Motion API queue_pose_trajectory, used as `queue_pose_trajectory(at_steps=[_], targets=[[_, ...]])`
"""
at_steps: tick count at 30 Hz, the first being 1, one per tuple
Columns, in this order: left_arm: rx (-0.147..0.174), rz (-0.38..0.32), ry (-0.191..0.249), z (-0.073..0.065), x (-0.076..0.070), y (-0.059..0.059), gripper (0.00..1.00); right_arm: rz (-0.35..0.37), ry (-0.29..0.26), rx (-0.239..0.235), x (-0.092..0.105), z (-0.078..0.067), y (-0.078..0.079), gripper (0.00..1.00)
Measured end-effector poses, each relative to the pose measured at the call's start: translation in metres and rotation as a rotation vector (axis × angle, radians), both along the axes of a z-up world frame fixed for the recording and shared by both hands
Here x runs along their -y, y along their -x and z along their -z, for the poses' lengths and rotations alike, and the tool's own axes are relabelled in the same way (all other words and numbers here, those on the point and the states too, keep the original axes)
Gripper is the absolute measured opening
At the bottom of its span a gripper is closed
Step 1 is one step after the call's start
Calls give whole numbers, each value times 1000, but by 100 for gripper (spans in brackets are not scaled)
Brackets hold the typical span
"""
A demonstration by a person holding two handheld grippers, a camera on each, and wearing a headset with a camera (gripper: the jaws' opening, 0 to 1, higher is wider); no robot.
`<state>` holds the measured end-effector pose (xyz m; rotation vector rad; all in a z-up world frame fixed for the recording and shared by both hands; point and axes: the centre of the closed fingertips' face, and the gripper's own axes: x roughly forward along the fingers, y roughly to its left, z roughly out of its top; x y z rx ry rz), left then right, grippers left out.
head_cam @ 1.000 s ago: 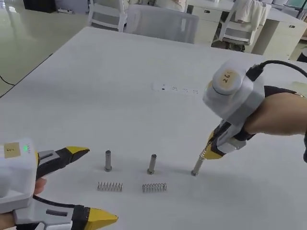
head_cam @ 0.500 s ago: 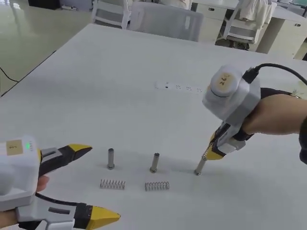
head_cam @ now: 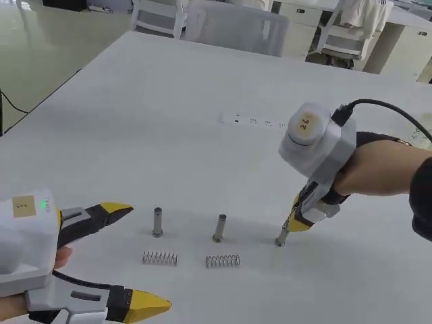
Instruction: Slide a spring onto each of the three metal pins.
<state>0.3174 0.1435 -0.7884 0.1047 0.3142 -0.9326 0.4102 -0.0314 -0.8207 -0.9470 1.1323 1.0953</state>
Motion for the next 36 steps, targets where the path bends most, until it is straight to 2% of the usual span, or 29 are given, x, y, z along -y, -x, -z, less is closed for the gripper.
queue_pose_trajectory(at_steps=[23,32,36], targets=[[-1,3,-4,0,0,1,91,12,31,-17,2,34,6,8],[0,3,-6,0,0,1,90,1,18,-12,1,33,6,9],[1,4,-7,-1,1,2,90,-8,12,-13,1,34,8,14]])
